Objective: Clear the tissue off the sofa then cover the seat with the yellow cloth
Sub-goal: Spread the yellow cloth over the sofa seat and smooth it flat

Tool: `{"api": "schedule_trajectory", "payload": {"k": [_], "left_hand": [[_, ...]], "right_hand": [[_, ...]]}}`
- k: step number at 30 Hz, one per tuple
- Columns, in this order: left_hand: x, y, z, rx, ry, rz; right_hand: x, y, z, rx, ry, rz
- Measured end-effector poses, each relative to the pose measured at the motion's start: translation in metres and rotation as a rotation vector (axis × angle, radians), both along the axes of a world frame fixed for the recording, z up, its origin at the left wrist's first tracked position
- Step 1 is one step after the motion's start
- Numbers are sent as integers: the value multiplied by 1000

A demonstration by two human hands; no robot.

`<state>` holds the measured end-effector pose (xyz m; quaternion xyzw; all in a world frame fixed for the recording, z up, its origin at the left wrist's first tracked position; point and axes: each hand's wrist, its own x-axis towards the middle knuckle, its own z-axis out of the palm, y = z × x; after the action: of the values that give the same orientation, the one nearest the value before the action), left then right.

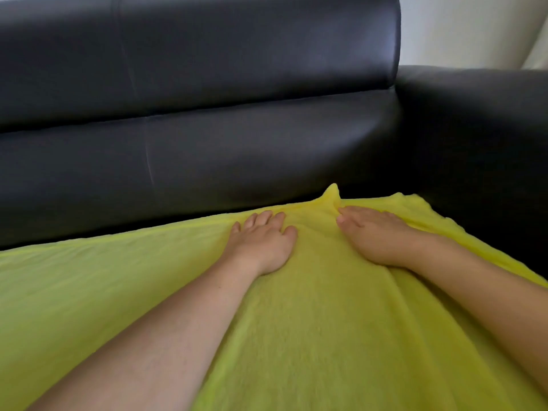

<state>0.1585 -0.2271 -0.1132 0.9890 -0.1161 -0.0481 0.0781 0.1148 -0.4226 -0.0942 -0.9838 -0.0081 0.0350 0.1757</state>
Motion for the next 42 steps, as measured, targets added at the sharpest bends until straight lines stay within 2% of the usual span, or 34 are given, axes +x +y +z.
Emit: {"api": "schedule_trajectory", "payload": {"k": [4, 13, 15, 17, 19, 22, 25, 28, 31, 36, 40, 42], "left_hand": [[1, 0, 2, 20, 10, 4], [2, -1, 8, 47, 42, -10], [3, -4, 15, 95, 69, -2], [4, -13, 26, 141, 18, 6], [3, -34, 34, 72, -85, -31], [-10, -73, 27, -84, -49, -153], [-21, -87, 2, 22, -20, -174], [-23, -83, -6, 30, -53, -162], [-25, -85, -9, 42, -54, -165], [-23, -87, -10, 64, -70, -147], [-29, -87, -1, 68, -67, -143], [-33, -87, 3, 74, -67, -152]], "right_hand": [[6, -33, 0, 68, 45, -40], [27, -79, -13, -36, 33, -90], [29, -79, -17, -84, 13, -92], [30, -80, -20, -101, -10, -101], [30, -82, -21, -100, -27, -105], [29, -83, -23, -74, -60, -114], [29, -82, -24, -64, -99, -107], [22, -81, -19, 41, -155, -130], [1, -74, -1, 4, -195, -106], [-91, -41, 29, -184, -64, -60], [-175, -27, 12, -81, 14, -28], [-190, -36, 0, -50, -6, -35]]}}
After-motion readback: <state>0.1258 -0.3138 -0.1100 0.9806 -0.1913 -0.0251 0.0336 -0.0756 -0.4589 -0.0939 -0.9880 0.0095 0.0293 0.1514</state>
